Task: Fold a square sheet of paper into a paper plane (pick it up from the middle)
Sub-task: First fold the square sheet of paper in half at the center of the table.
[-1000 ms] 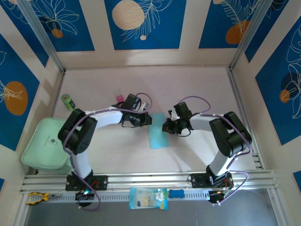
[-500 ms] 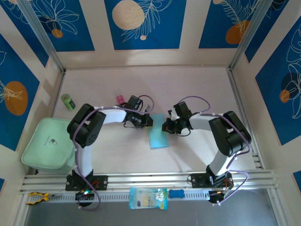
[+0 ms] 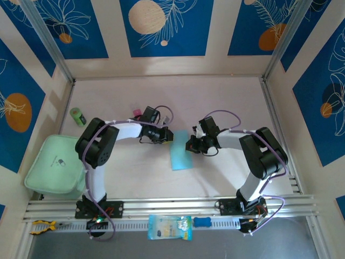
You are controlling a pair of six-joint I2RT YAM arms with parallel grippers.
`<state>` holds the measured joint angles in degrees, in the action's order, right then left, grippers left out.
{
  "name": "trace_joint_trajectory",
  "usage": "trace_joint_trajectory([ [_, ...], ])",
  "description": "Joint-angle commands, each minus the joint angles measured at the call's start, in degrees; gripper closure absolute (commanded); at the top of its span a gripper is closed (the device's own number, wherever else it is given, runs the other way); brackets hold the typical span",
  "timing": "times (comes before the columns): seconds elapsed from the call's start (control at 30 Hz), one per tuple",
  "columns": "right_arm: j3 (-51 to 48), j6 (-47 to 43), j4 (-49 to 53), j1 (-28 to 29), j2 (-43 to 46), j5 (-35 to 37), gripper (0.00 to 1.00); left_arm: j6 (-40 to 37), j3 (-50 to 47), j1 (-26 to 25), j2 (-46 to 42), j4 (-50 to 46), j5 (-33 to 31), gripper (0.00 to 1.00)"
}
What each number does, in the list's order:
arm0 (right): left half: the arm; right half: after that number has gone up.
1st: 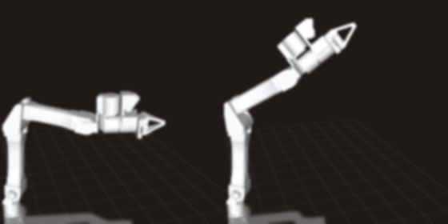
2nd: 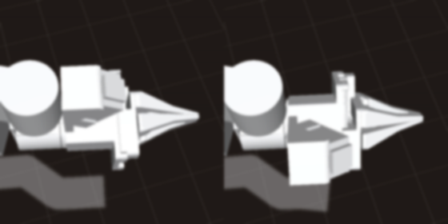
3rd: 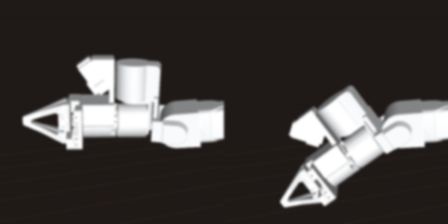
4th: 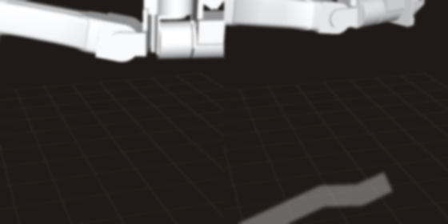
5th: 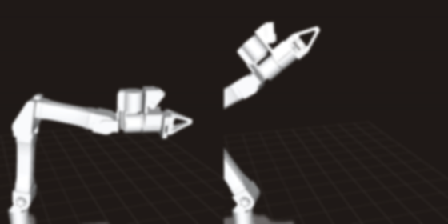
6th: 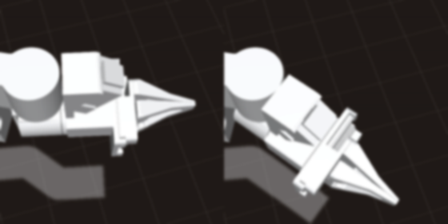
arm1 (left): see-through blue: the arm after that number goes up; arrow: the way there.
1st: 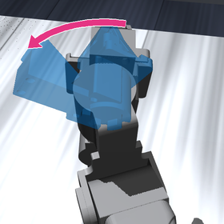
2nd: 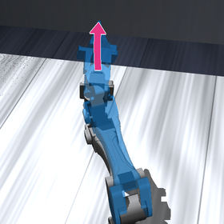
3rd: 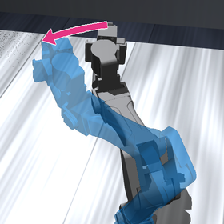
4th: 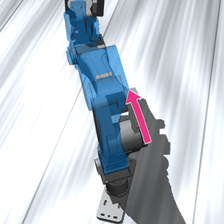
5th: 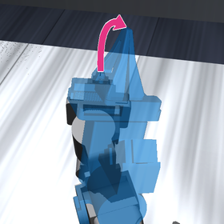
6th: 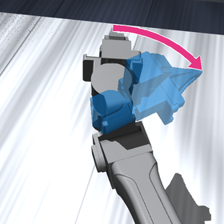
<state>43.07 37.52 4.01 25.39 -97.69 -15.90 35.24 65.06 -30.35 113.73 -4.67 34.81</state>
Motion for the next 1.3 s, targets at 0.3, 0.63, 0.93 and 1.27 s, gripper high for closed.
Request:
trace_joint_trajectory([
  [0.3, -2.5, -1.4, 9.1, 0.3, -4.0, 4.8, 1.00, 0.1, 2.8, 1.2, 3.5, -5.4, -6.3, 0.86],
  [0.63, -2.3, -1.7, 9.2, 0.2, -4.5, 4.9, 1.00, 0.9, 5.3, 0.4, 0.3, -2.5, 2.1, 1.00],
  [0.93, -2.2, -1.6, 9.5, 0.3, -4.5, 4.9, 1.00, 0.7, 8.2, 0.2, 3.9, -3.8, -0.2, 1.00],
  [1.27, -2.7, -1.6, 9.8, 0.2, -3.7, 5.4, 1.00, -0.2, 6.7, 1.5, 6.6, -1.8, -2.6, 0.99],
])
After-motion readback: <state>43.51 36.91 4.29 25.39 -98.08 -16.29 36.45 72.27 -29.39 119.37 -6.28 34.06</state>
